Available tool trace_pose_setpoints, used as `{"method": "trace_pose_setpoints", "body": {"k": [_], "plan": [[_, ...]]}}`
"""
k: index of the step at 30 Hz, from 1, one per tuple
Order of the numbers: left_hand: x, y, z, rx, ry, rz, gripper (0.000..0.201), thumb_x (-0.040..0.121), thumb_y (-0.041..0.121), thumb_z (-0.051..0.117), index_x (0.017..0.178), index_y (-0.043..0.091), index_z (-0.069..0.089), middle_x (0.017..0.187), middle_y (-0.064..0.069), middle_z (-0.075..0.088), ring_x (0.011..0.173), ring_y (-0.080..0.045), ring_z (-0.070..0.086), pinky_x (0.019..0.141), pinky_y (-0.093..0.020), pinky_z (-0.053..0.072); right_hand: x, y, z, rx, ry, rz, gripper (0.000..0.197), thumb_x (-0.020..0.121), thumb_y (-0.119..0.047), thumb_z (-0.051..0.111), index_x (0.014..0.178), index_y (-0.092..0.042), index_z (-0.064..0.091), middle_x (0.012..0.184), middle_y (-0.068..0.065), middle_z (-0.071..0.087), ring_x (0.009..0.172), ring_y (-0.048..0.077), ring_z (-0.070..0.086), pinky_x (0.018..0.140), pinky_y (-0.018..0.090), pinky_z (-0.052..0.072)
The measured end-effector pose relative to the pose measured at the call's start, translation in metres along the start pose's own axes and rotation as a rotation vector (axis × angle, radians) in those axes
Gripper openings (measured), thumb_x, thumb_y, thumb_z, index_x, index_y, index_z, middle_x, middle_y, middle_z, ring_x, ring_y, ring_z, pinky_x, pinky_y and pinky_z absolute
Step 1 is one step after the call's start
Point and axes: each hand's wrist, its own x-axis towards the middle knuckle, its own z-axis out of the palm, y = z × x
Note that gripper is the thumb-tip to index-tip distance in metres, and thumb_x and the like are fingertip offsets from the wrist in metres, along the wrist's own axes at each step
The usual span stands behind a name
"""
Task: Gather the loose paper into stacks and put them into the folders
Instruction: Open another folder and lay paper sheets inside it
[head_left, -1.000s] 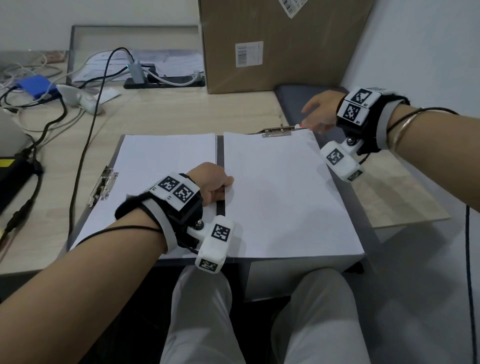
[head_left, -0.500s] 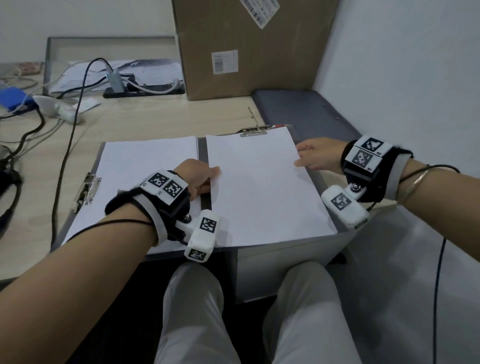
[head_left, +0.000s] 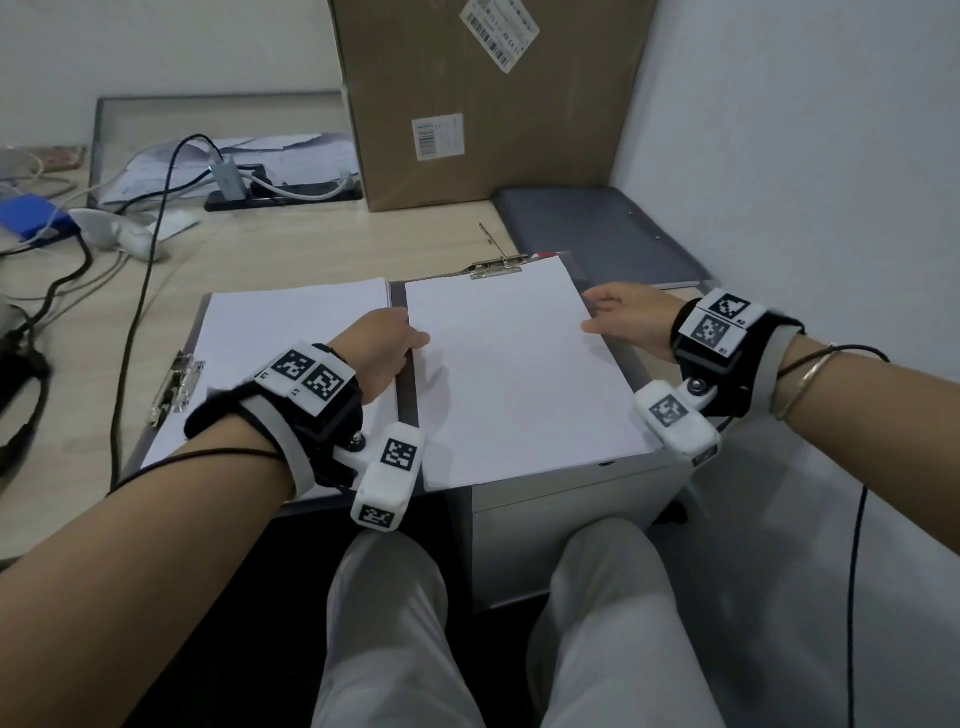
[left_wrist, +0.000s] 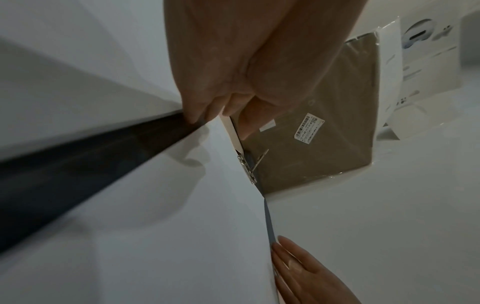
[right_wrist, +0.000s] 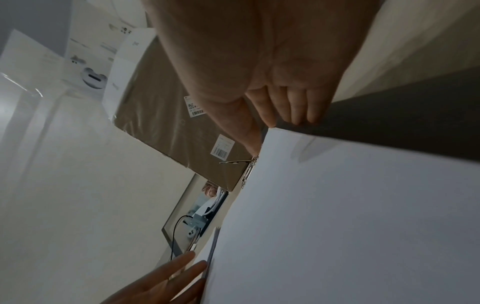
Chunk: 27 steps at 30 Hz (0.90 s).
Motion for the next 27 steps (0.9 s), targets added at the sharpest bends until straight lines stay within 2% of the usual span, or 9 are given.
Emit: {"method": "trace_pose_setpoints", "body": {"k": [1, 3, 5, 8, 12, 15, 18, 22, 27], "plan": [[-0.004, -0.002, -0.002, 0.026, -0.001, 0.037, 0.010, 0.096, 0.004, 0.049, 0.101, 0.009, 0.055, 0.097, -0.005, 0.054, 0.092, -0.018, 0.053, 0.087, -0.026, 0.043, -0.002, 0.003, -0.003, -0.036, 0.062, -0.020, 0.049, 0.087, -0.005, 0.061, 0.134, -0.005, 0.046, 0.131, 0.003, 0.052, 0.128, 0.018, 0.047, 0.105, 0.028, 0.038], [-0.011, -0.007, -0.004, 0.062, -0.030, 0.084, 0.045, 0.093, 0.005, 0.057, 0.137, 0.007, 0.046, 0.136, -0.008, 0.048, 0.129, -0.020, 0.045, 0.110, -0.030, 0.034, -0.007, 0.007, -0.009, -0.130, 0.173, -0.027, 0.043, 0.084, -0.009, 0.065, 0.125, -0.010, 0.056, 0.132, 0.006, 0.055, 0.125, 0.020, 0.051, 0.106, 0.034, 0.040], [-0.023, -0.009, -0.005, 0.181, -0.094, 0.136, 0.064, 0.088, 0.008, 0.065, 0.145, 0.012, 0.038, 0.151, -0.006, 0.036, 0.141, -0.018, 0.032, 0.115, -0.032, 0.027, -0.014, 0.013, -0.016, -0.184, 0.246, 0.020, 0.037, 0.082, -0.010, 0.066, 0.119, -0.013, 0.060, 0.127, 0.006, 0.059, 0.118, 0.022, 0.055, 0.101, 0.036, 0.045], [-0.042, -0.014, -0.002, 0.422, -0.179, 0.176, 0.077, 0.081, 0.021, 0.074, 0.147, 0.025, 0.034, 0.154, 0.003, 0.030, 0.142, -0.014, 0.026, 0.115, -0.031, 0.024, -0.028, 0.024, -0.019, -0.169, 0.241, 0.122, 0.037, 0.082, -0.009, 0.064, 0.118, -0.013, 0.059, 0.112, 0.009, 0.063, 0.102, 0.025, 0.061, 0.086, 0.037, 0.053], [-0.063, -0.024, 0.012, 0.662, -0.270, 0.238, 0.096, 0.075, 0.035, 0.078, 0.152, 0.031, 0.019, 0.160, 0.008, 0.012, 0.147, -0.011, 0.011, 0.119, -0.032, 0.015, -0.046, 0.033, -0.014, -0.062, 0.149, 0.183, 0.027, 0.087, -0.002, 0.058, 0.114, -0.008, 0.058, 0.093, 0.012, 0.059, 0.069, 0.016, 0.055, 0.058, 0.024, 0.046], [-0.068, -0.032, 0.023, 0.872, -0.306, 0.258, 0.109, 0.072, 0.046, 0.077, 0.153, 0.032, 0.005, 0.161, 0.005, -0.006, 0.149, -0.014, -0.009, 0.121, -0.045, 0.006, -0.052, 0.030, -0.012, -0.041, 0.131, 0.177, 0.017, 0.088, 0.000, 0.058, 0.101, -0.009, 0.063, 0.090, 0.009, 0.060, 0.067, 0.013, 0.054, 0.056, 0.025, 0.045], [-0.063, -0.040, 0.027, 0.998, -0.271, 0.261, 0.115, 0.069, 0.053, 0.077, 0.152, 0.033, 0.000, 0.161, 0.003, -0.011, 0.148, -0.018, -0.016, 0.119, -0.054, 0.006, -0.055, 0.024, -0.011, 0.000, 0.097, 0.155, 0.030, 0.087, 0.005, 0.056, 0.115, -0.006, 0.061, 0.079, 0.003, 0.059, 0.067, 0.010, 0.055, 0.052, 0.021, 0.049], [-0.055, -0.047, 0.019, 0.989, -0.176, 0.262, 0.114, 0.068, 0.057, 0.076, 0.153, 0.029, 0.005, 0.162, 0.000, 0.000, 0.149, -0.022, -0.008, 0.117, -0.058, 0.011, -0.056, 0.012, 0.000, 0.023, 0.079, 0.099, 0.036, 0.087, 0.007, 0.055, 0.121, -0.005, 0.059, 0.082, 0.000, 0.059, 0.071, 0.007, 0.056, 0.052, 0.014, 0.050], [-0.046, -0.053, -0.008, 1.005, -0.132, 0.225, 0.136, 0.038, 0.080, 0.059, 0.153, 0.028, 0.009, 0.161, -0.001, 0.009, 0.149, -0.022, 0.000, 0.116, -0.056, 0.015, -0.045, -0.011, 0.024, 0.029, 0.030, 0.060, 0.038, 0.088, 0.006, 0.056, 0.125, -0.002, 0.056, 0.090, 0.003, 0.060, 0.074, 0.009, 0.056, 0.069, 0.021, 0.050]]}}
